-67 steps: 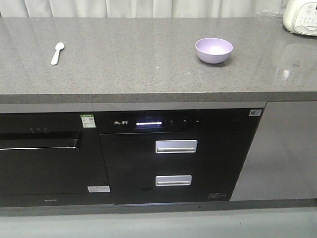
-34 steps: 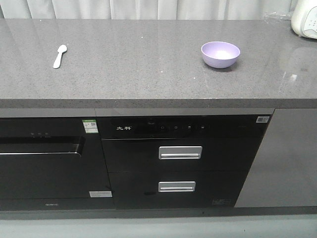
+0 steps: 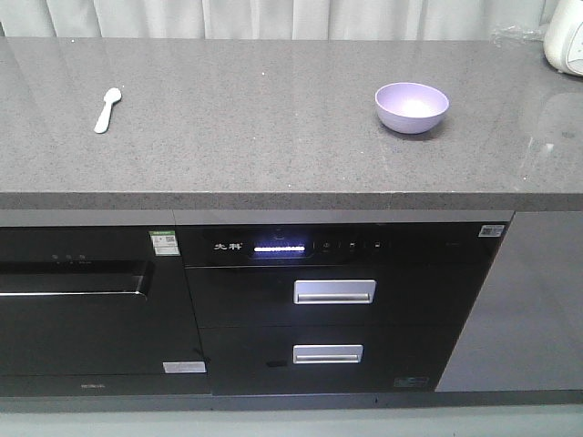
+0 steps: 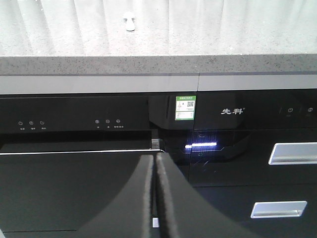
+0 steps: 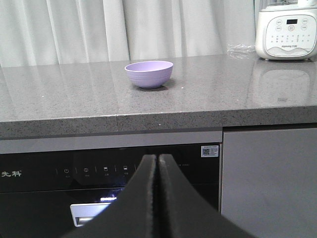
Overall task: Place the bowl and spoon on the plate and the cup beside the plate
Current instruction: 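Drive up to the counter edge and stop facing the countertop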
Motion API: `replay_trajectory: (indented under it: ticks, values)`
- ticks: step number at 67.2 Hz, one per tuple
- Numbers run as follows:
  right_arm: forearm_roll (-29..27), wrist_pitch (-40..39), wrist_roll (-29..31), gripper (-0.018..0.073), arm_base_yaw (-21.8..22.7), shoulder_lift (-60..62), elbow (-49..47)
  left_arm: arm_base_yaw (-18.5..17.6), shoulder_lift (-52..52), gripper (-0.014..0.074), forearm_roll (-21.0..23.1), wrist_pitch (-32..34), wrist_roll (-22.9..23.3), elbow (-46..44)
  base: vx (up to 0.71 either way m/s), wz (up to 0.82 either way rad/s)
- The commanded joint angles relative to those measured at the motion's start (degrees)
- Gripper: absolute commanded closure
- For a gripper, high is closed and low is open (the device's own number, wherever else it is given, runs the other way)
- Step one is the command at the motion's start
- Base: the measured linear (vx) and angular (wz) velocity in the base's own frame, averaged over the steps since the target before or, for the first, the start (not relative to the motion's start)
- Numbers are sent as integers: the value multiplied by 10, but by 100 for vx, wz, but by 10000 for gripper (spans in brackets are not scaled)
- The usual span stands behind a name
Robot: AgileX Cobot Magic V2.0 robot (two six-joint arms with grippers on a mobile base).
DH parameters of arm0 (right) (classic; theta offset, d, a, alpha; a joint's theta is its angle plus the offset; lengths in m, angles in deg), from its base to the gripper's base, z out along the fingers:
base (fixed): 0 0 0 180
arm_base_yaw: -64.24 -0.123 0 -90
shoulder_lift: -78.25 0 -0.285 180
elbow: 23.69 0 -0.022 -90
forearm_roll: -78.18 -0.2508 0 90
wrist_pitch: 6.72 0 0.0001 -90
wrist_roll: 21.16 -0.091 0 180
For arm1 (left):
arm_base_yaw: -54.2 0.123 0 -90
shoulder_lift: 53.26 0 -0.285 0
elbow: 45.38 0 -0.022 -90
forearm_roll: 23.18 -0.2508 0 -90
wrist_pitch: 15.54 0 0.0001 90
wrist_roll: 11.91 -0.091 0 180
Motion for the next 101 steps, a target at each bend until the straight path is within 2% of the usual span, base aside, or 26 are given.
replay_trajectory:
  ticks: [1,101]
  values:
    - [4,-42,6,562,1,6,2,-3,-8,603,-1,40,6,-5,6,0]
    - [4,-42,6,562,1,6,2,-3,-8,603,-1,40,6,-5,6,-1]
